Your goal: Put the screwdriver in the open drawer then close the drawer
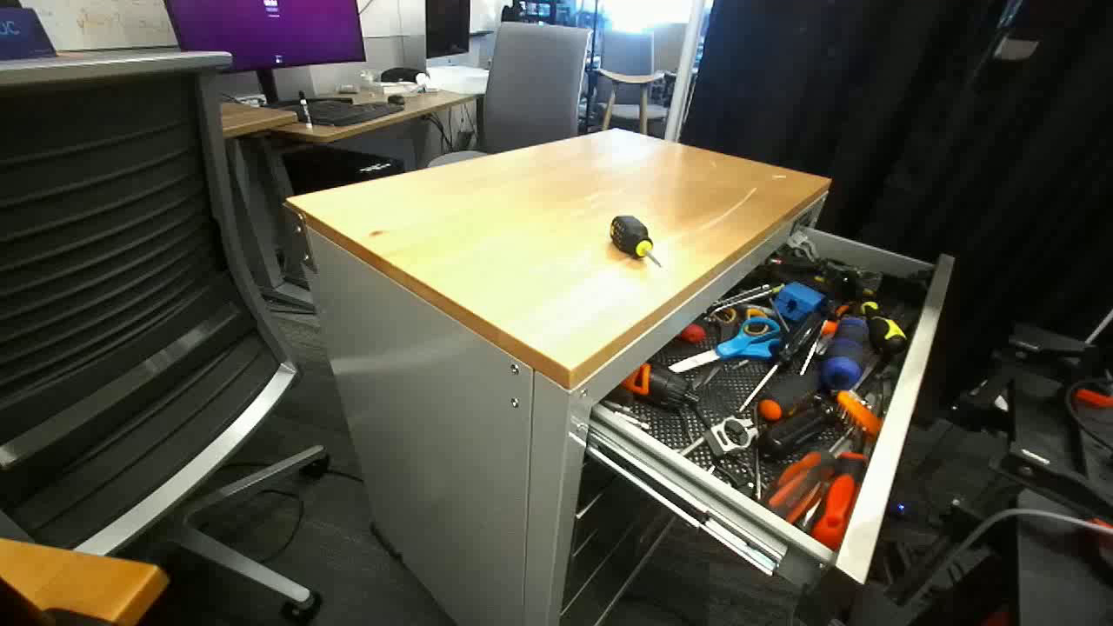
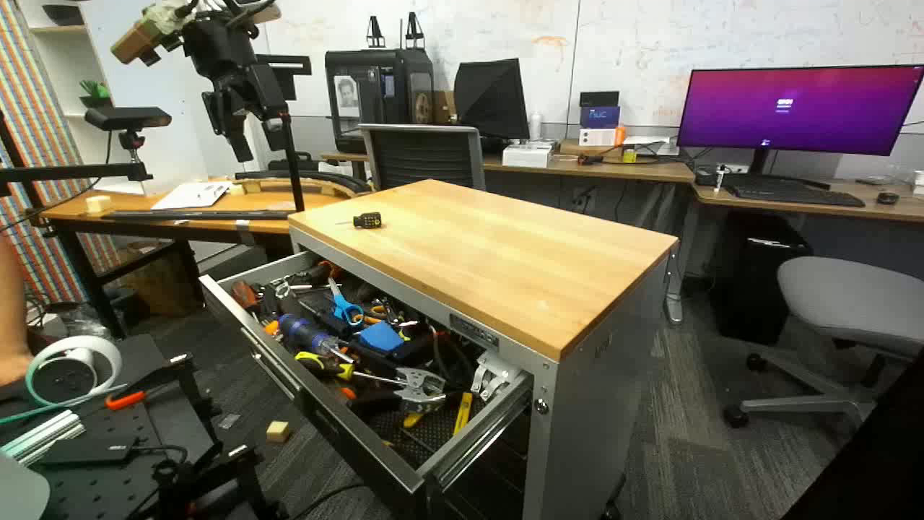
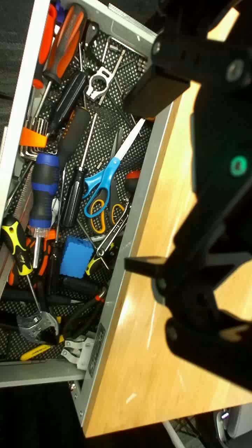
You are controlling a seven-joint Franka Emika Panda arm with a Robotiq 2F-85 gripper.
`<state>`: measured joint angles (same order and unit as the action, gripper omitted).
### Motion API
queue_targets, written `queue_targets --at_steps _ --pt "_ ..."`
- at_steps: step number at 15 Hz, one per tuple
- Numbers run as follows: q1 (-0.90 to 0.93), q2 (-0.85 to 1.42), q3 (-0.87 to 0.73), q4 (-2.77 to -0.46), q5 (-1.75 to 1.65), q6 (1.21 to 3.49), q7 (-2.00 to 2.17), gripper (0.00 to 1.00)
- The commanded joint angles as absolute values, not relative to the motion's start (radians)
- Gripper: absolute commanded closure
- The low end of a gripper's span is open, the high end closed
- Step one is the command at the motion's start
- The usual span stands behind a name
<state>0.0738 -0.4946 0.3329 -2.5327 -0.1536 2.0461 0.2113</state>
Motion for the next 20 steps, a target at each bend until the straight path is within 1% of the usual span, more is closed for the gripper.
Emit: queue_targets --at_steps 1,5,7,9,10,15,16,17,20 --pt "0.105 -0.489 0.305 -2.527 -0.169 2.042 0.225 0.0" --pt "0.104 -0.492 0.305 -2.518 -0.169 2.042 0.224 0.0" --pt "0.063 -0.422 0.344 -2.473 -0.202 2.027 0.356 0.0" --pt "0.043 -0.316 0.375 -2.407 -0.254 2.032 0.466 0.0" --pt "-0.002 -0.232 0.427 -2.346 -0.283 2.041 0.525 0.0" --pt "-0.011 0.048 0.486 -2.098 -0.39 1.976 0.714 0.0" --pt "-0.003 0.109 0.483 -2.047 -0.396 1.972 0.745 0.0" --pt "0.089 0.169 0.395 -1.995 -0.404 1.976 0.772 0.0" --pt "0.177 0.314 0.309 -1.861 -0.406 2.035 0.807 0.0"
